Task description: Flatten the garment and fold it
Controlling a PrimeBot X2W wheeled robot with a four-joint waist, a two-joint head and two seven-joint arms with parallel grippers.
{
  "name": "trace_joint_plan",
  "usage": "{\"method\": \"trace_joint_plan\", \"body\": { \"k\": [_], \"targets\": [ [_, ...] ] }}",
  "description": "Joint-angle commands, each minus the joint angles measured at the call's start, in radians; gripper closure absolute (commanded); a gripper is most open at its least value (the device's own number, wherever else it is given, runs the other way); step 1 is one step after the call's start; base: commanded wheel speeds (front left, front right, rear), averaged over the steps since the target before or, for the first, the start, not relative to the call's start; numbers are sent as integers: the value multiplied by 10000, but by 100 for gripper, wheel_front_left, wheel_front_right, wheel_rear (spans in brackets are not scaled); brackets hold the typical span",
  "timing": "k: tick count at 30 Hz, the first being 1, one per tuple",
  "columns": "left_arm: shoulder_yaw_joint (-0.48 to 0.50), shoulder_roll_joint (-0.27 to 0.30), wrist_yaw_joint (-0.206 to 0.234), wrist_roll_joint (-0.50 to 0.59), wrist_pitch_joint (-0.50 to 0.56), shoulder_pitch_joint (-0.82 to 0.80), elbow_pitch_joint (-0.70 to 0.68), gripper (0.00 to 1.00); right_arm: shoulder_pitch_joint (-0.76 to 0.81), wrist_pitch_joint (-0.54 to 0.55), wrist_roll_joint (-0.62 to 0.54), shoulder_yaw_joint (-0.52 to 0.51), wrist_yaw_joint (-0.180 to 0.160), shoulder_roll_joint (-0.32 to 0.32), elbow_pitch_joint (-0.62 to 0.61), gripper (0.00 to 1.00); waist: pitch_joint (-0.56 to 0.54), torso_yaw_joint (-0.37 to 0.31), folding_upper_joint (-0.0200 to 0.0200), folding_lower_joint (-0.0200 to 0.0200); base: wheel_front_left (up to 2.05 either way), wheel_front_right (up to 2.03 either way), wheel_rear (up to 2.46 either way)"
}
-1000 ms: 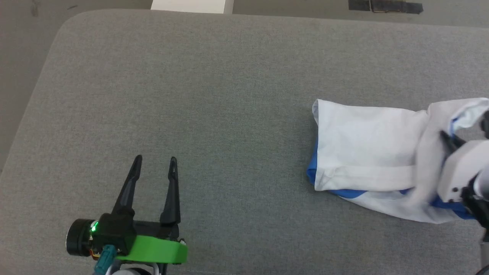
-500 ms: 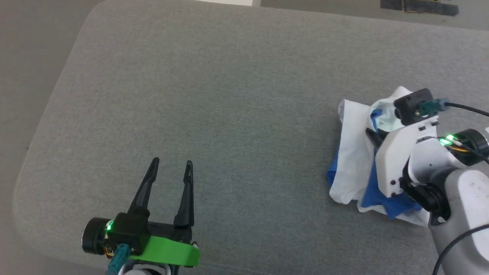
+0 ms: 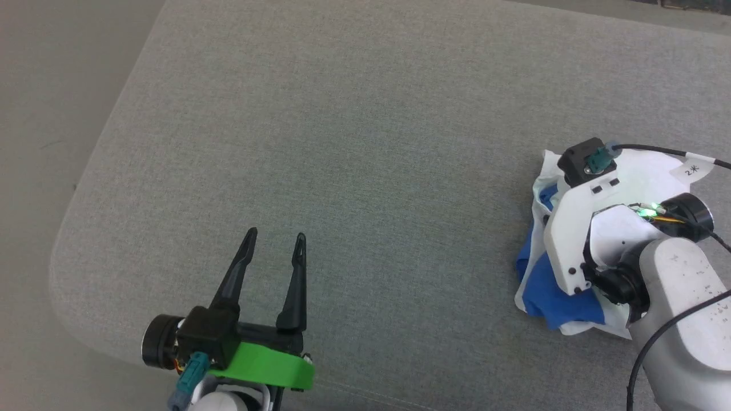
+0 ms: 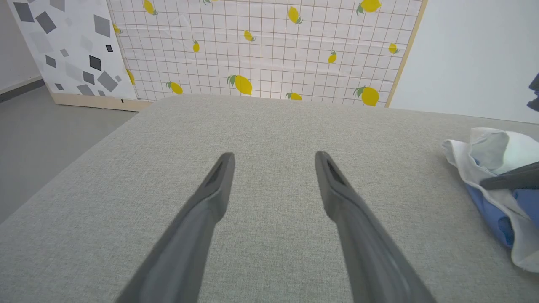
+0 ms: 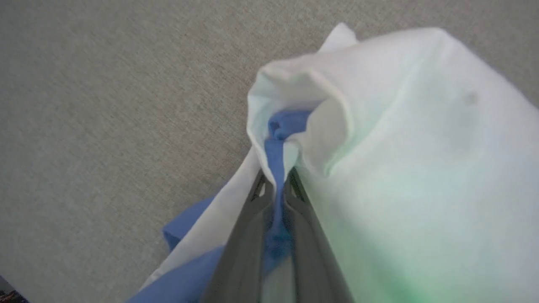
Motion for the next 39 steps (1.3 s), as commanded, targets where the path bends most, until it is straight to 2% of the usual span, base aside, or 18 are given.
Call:
{"method": "trace_joint_plan", "body": {
  "k": [1, 3, 4, 5, 10, 16, 23, 27, 32, 39],
  "targets": [
    [-34, -70, -62, -27, -47, -218, 45, 0, -157, 97, -112, -70, -15, 57, 190, 76, 40, 38, 0, 0, 0, 0, 0],
    [-41, -78, -52, -55, -47, -284, 71, 0, -222, 105, -188, -212, -15, 162, 381, 51, 43, 17, 0, 0, 0, 0, 0],
    [-32, -81, -45, -64, -47, -307, 84, 0, -253, 89, -220, -252, -15, 214, 460, 3, 31, -12, 0, 0, 0, 0, 0],
    [-10, -84, -35, -70, -47, -325, 95, 0, -289, 49, -242, -318, -15, 294, 558, 0, 6, -70, 0, 0, 0, 0, 0],
    [78, -90, -52, -59, -47, -306, 118, 0, -373, -188, 31, -349, -15, 553, 578, 0, -173, -393, 0, 0, 0, 0, 0],
    [284, -88, -86, 34, -47, -148, 89, 0, -134, -421, 1032, -552, -15, 658, -615, 0, -405, -850, 0, 0, 0, 0, 0],
    [475, -41, -149, 192, -47, -38, -149, 0, 1056, -296, 1513, -2416, -15, 490, -2701, 0, -315, -1206, 0, 0, 0, 0, 0],
    [567, -6, -162, 298, -47, -9, -303, 0, 1850, -157, 1469, -3651, -15, 697, -3387, 0, -133, -1364, 0, 0, 0, 0, 0],
    [661, 20, -204, 348, -47, 20, -367, 0, 2412, -172, 1361, -4208, -15, 1049, -3416, 0, 94, -1484, 0, 0, 0, 0, 0],
    [640, 19, -318, 422, -47, -155, -374, 0, 2268, -376, 1317, -4497, -15, 1433, -2561, 0, 387, -1340, 0, 0, 0, 0, 0]
  ]
}}
